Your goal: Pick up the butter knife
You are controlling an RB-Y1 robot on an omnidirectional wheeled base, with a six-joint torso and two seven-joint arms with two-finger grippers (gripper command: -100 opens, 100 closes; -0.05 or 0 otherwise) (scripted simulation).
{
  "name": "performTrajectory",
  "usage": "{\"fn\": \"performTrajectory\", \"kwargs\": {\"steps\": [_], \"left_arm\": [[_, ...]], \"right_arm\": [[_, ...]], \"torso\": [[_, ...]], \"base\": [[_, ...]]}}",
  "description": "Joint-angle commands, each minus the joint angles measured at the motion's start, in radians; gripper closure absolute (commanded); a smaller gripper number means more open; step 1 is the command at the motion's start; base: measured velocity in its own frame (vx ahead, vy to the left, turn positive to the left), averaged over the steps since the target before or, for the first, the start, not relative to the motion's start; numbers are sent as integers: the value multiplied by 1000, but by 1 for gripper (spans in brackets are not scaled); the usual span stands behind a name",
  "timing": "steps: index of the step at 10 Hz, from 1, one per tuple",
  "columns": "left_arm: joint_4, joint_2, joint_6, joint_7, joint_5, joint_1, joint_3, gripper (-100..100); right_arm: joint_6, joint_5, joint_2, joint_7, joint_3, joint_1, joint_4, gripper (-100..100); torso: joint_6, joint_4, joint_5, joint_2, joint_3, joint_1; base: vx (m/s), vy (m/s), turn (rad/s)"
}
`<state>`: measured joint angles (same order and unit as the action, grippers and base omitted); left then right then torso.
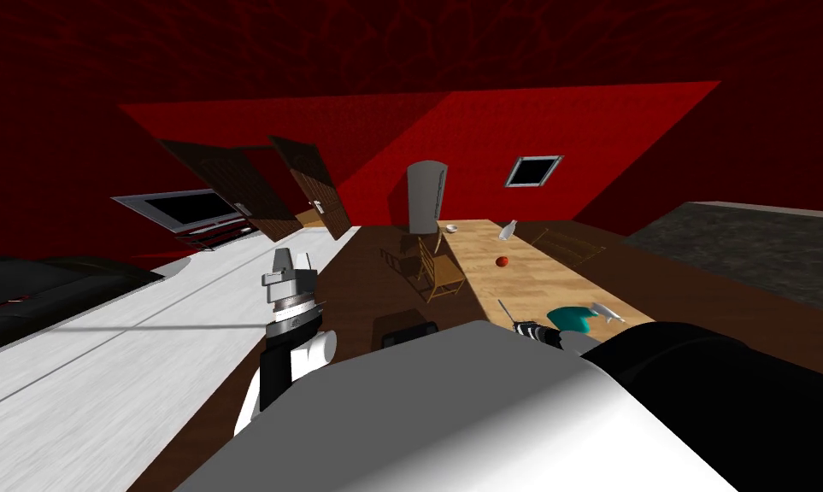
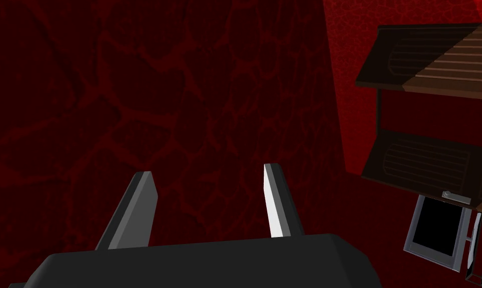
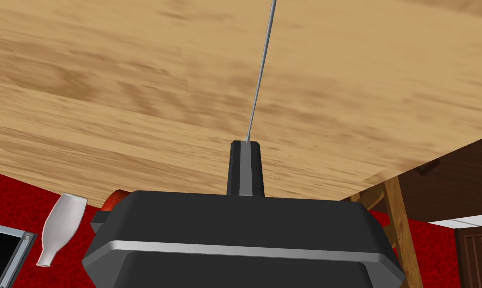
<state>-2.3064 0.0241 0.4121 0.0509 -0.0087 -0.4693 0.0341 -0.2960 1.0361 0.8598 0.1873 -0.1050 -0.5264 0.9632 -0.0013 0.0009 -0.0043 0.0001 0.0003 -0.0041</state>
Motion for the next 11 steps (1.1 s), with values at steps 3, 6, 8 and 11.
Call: {"fn": "performTrajectory", "kwargs": {"steps": [3, 6, 8, 11], "left_arm": [[0, 0, 0, 0, 0, 0, 0, 0], [0, 0, 0, 0, 0, 0, 0, 0], [0, 0, 0, 0, 0, 0, 0, 0], [0, 0, 0, 0, 0, 0, 0, 0]], "right_arm": [[0, -1, -1, 2, 1, 0, 0, 100], [-2, 21, 13, 1, 1, -27, 58, 100], [-6, 37, 24, -1, 5, -49, 100, 100], [-13, 63, 39, -5, 10, -81, 164, 100]], "torso": [[-1, 0, 0, -1, -1, -1], [1, -1, 0, -3, -2, -1], [0, -2, 0, -7, -4, -2], [0, -2, 0, -7, -4, -1]], "base": [[0, 0, -3], [59, -3, -192], [103, -21, -197], [104, 1, -202]]}}
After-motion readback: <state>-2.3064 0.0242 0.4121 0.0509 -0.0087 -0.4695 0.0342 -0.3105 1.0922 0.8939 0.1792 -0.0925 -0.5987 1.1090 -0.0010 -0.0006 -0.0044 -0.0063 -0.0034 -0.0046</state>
